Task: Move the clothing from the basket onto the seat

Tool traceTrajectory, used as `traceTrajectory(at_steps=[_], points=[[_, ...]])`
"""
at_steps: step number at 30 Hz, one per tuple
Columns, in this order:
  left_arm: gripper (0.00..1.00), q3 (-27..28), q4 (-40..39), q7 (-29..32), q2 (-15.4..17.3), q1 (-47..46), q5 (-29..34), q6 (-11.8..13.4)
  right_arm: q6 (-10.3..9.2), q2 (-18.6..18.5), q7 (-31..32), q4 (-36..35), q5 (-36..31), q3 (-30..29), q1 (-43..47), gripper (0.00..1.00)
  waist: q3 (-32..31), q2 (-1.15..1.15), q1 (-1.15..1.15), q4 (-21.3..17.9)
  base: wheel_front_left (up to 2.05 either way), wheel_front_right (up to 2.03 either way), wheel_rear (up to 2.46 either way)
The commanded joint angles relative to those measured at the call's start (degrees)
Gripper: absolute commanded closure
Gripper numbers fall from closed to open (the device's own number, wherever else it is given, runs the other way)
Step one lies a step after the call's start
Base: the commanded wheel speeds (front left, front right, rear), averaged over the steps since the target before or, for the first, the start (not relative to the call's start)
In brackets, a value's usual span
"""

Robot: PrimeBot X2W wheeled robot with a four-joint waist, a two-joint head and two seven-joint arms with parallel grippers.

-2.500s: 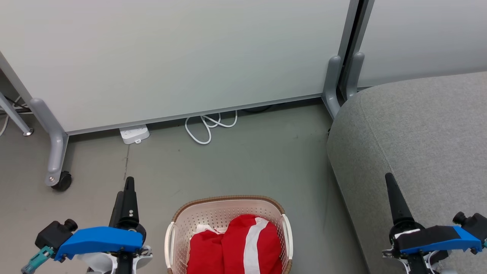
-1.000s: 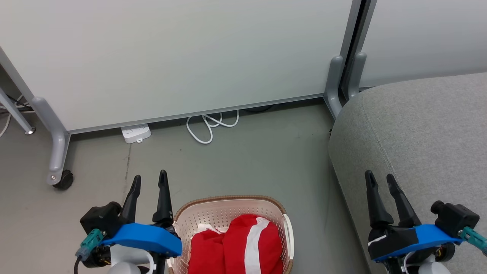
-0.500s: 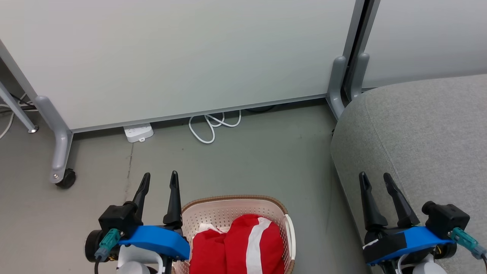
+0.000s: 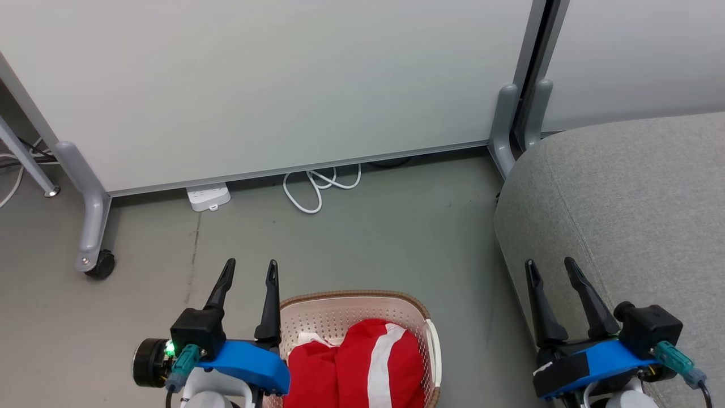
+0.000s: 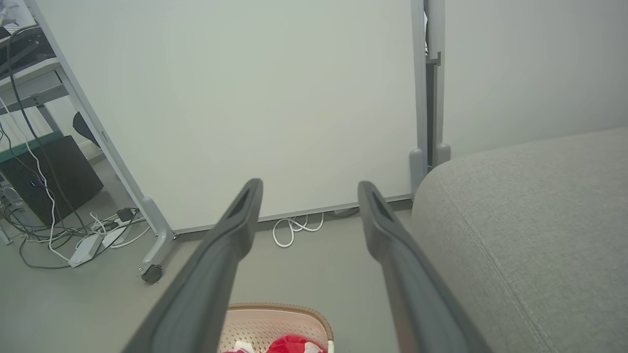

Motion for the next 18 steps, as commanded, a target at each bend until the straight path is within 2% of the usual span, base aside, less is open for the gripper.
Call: traceTrajectory(at_steps=[1, 18], points=[[0.0, -0.14, 0.07, -0.46, 0.21, -1.1, 1.08, -0.18, 0.12, -0.44, -0.36, -0.04, -1.21, 0.09, -0.5, 0.0, 0.02, 0.0, 0.0, 0.03, 0.0, 0.0, 0.0], [0.0, -1.71, 2.43, -2.27, 0.23, -1.46, 6.95, 0.57, 0.13, -0.49, -2.2, 1.38, -7.92, 0.1, -0.57, 0.0, 0.09, 0.0, 0.0, 0.24, 0.0, 0.0, 0.0]])
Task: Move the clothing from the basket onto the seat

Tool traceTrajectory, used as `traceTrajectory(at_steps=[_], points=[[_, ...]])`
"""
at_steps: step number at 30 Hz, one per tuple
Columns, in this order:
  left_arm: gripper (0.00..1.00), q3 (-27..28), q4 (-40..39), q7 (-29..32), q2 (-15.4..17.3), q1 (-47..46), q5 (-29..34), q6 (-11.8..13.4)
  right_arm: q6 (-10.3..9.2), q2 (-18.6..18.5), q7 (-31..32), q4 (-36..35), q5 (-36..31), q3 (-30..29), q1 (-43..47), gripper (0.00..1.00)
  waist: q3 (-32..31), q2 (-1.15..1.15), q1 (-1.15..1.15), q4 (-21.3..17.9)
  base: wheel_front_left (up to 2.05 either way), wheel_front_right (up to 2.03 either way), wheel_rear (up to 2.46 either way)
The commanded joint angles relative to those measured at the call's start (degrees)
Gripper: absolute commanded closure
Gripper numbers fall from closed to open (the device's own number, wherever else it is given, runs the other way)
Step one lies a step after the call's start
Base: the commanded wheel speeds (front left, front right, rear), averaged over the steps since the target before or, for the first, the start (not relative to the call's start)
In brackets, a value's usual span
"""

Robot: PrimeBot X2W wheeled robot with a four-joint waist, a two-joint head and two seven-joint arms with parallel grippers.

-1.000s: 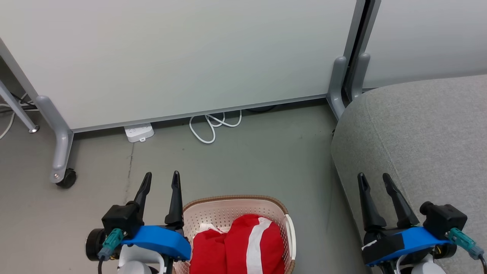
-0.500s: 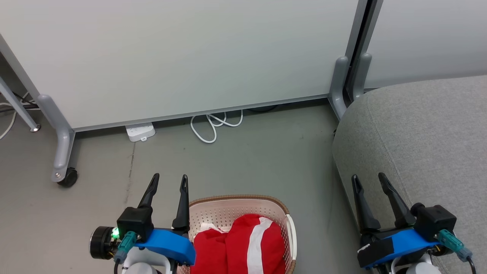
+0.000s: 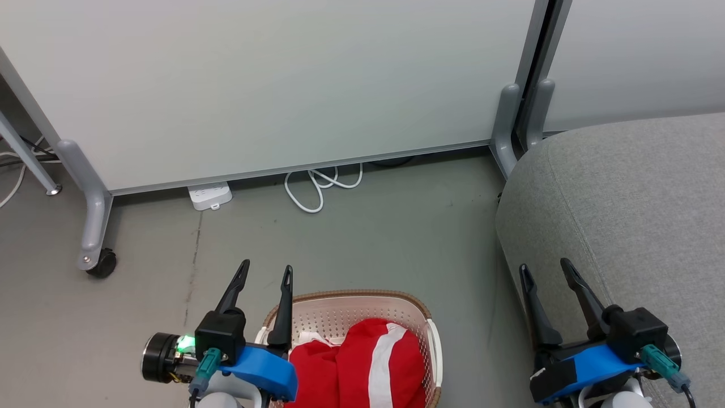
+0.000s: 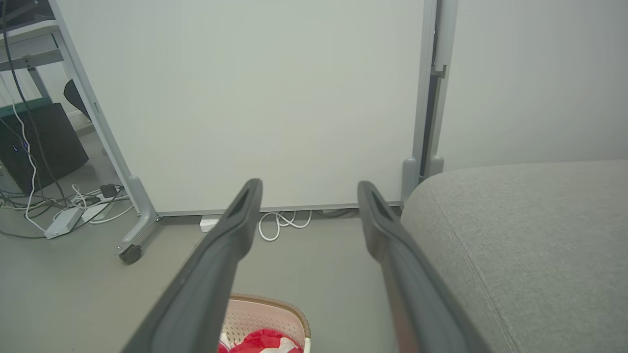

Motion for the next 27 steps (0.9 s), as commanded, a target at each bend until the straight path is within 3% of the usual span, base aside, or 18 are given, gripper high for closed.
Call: traceTrajectory(at_steps=[1, 27], points=[[0.0, -0.03, 0.32, -0.46, 0.18, -0.7, 0.75, 0.43, 0.07, -0.36, -0.47, 0.1, -0.9, 0.0, -0.33, 0.0, -0.01, 0.0, 0.0, 0.01, 0.0, 0.0, 0.0], [0.0, -0.64, 3.48, -0.39, 0.16, -1.23, -1.36, 0.19, 0.07, -0.35, -0.42, 2.92, -0.09, -0.16, -0.99, 0.0, 0.02, 0.0, 0.0, 0.08, 0.0, 0.0, 0.0]])
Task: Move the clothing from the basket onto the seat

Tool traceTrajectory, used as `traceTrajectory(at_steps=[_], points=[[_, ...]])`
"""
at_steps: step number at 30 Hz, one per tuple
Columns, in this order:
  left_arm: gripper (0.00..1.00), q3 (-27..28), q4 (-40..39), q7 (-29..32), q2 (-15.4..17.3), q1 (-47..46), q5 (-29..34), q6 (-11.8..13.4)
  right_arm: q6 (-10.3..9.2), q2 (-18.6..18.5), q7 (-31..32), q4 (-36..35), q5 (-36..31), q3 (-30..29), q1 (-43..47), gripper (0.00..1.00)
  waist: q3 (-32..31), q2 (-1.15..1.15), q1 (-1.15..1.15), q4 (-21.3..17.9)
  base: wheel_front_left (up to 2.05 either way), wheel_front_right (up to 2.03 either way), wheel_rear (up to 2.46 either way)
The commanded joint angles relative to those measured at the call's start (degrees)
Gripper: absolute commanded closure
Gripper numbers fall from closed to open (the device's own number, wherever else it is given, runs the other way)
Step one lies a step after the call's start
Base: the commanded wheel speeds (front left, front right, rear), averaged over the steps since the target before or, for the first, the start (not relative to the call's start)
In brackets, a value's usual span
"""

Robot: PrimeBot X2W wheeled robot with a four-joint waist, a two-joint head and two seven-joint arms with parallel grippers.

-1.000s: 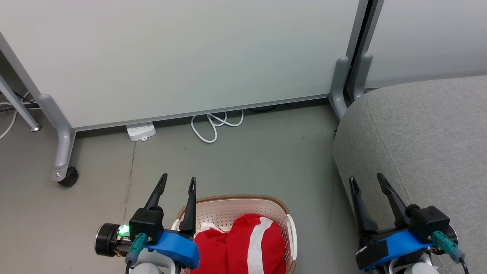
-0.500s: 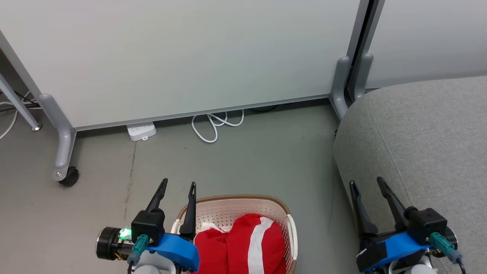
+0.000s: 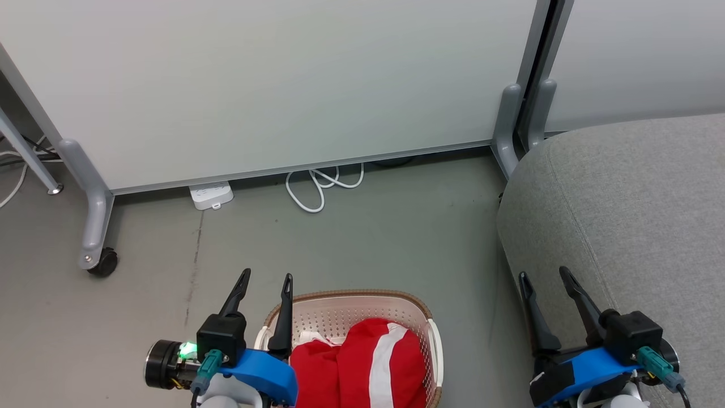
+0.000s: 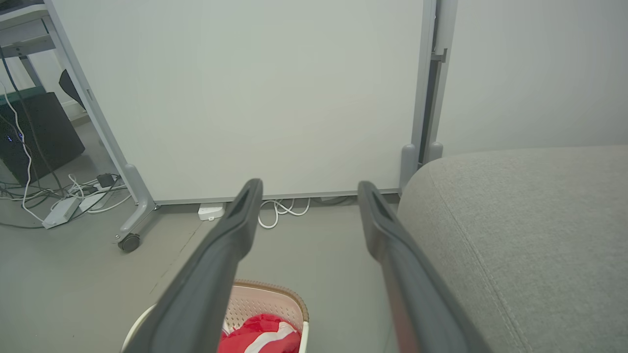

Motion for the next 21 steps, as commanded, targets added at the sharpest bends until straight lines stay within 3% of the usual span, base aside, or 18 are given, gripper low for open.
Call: traceTrajectory(at_steps=[1, 10, 21], points=[[0.0, -0.19, 0.21, -0.17, 0.14, -0.8, -0.27, -0.17, 0.03, -0.32, -0.2, 0.14, 0.19, 0.02, -0.85, 0.0, 0.07, 0.0, 0.0, -0.05, 0.0, 0.0, 0.0], [0.0, -0.86, 4.15, -0.17, 0.14, -4.17, 1.14, -2.02, 0.03, -0.32, -0.19, -0.28, -0.53, 0.54, -1.9, 0.0, 2.47, 0.0, 0.0, -1.3, 0.0, 0.0, 0.0], [0.0, -3.69, 15.36, -0.17, 2.88, -15.13, 4.44, -4.9, 0.03, -0.31, -0.19, -1.38, -0.23, 0.75, -6.49, 0.0, 12.03, 0.0, 0.0, -5.31, 0.0, 0.0, 0.0]])
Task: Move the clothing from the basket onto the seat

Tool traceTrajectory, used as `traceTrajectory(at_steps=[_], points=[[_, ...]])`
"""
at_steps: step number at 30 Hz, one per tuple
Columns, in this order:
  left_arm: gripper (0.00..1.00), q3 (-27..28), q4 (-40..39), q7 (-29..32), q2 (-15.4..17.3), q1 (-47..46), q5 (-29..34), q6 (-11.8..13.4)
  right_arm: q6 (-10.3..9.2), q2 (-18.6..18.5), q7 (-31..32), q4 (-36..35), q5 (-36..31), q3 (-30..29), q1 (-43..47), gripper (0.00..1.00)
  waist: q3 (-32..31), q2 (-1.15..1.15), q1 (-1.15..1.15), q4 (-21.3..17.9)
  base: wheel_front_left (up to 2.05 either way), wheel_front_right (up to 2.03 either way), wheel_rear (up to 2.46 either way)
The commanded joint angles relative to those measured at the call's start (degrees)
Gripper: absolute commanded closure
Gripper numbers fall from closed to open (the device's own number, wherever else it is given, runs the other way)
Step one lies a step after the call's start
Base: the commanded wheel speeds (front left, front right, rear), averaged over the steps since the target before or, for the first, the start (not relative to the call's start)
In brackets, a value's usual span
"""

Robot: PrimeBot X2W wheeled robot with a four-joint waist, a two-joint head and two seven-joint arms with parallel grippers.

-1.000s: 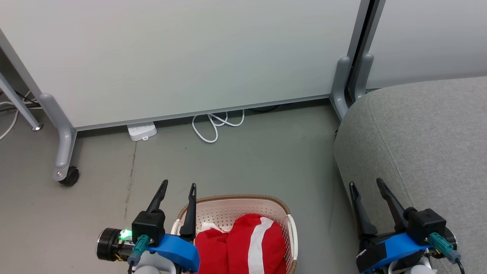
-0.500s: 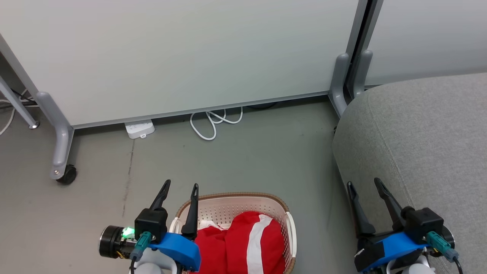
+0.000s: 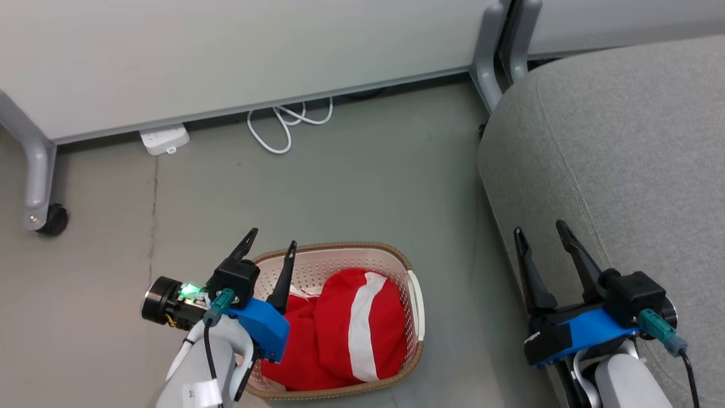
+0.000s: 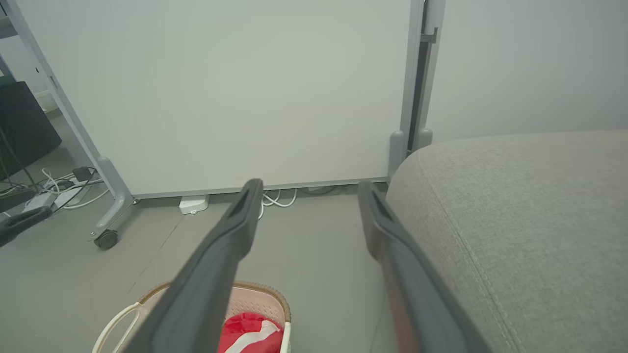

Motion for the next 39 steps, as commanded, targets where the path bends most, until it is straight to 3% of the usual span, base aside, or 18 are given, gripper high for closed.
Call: traceTrajectory(at_steps=[1, 11, 23, 39], points=[[0.0, -0.84, 2.22, -0.16, 0.91, -2.52, 0.48, -0.47, 0.03, -0.3, -0.19, -0.3, 0.49, 0.07, -1.57, 0.0, 3.86, 0.0, 0.0, -2.22, 0.0, 0.0, 0.0], [0.0, -7.79, 12.93, -0.16, 3.9, -12.7, 2.17, -1.4, 0.03, -0.26, -0.19, -1.91, 1.39, 0.38, -7.32, 0.0, 13.75, 0.0, 0.0, -5.89, 0.0, 0.0, 0.0], [0.0, -27.61, 27.59, 0.48, 7.33, -24.12, -1.53, -1.3, 0.03, -0.27, -0.19, -4.11, 1.87, 0.06, -14.56, 0.0, 25.7, 0.0, 0.0, -9.87, 0.0, 0.0, 0.0], [0.0, -48.09, 31.88, 8.58, 11.83, -33.07, -9.92, -1.31, 0.03, -0.25, -0.19, -6.01, 2.27, 0.7, -18.73, 0.0, 35.41, 0.0, 0.0, -11.62, 0.0, 0.0, 0.0]])
